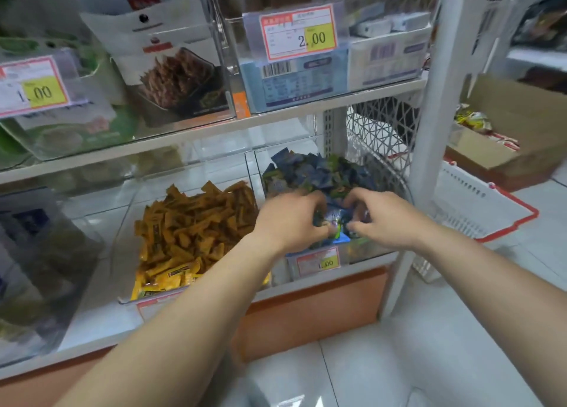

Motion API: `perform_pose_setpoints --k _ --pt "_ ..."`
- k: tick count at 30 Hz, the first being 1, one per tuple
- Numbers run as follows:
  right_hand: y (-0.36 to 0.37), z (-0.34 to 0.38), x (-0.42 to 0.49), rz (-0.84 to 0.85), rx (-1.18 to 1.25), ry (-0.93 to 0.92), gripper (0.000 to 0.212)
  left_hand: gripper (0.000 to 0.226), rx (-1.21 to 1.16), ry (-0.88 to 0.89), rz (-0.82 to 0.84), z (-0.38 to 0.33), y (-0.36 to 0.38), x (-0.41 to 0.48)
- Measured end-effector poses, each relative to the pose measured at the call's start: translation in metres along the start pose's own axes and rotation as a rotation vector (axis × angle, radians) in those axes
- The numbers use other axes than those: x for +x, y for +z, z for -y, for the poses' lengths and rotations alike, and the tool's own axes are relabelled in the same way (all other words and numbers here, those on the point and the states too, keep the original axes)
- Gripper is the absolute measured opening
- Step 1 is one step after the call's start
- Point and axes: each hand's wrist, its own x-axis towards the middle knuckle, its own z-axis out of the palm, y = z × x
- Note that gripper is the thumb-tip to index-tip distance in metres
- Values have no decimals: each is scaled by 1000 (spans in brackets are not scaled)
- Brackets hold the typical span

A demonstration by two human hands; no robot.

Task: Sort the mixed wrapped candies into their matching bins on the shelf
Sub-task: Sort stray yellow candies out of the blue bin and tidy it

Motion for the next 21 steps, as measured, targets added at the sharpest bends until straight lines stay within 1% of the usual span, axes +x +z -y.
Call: perform_pose_setpoints --k 3,5,7,8,10,11,13,15,17,18,19,21 --pt "-1 -10 -3 11 9 30 19 55 -18 -46 -7 -5 10 1" --pt "-3 -13 -2 22 -4 12 8 54 38 -43 -31 -6 16 0" --pt "-4 -12 -1 68 -16 -21 5 56 41 -24 -63 -4 19 -1" --pt "-6 -12 -1 103 -16 -33 7 57 34 -13 -92 -2 18 -2" --pt "-7 -12 -1 184 -55 -42 21 57 47 -16 -159 2 18 -3" --pt "-7 -12 -1 217 -107 -37 28 55 64 -27 -192 2 18 -3" --pt "-8 -13 0 246 -220 22 36 49 88 -16 -237 0 17 -3" --pt "-8 -13 -1 229 -316 84 38 38 75 37 -214 -3 16 -3" --pt "-8 -8 -1 112 -390 73 35 23 53 81 -157 -3 15 -3" --pt "-8 -4 0 45 -356 47 32 19 48 93 -122 -2 15 -3" --pt "-6 -1 1 17 -276 24 29 19 39 102 -93 -1 15 -4" --pt "3 4 3 95 -124 6 28 22 1 116 -58 1 13 -4"
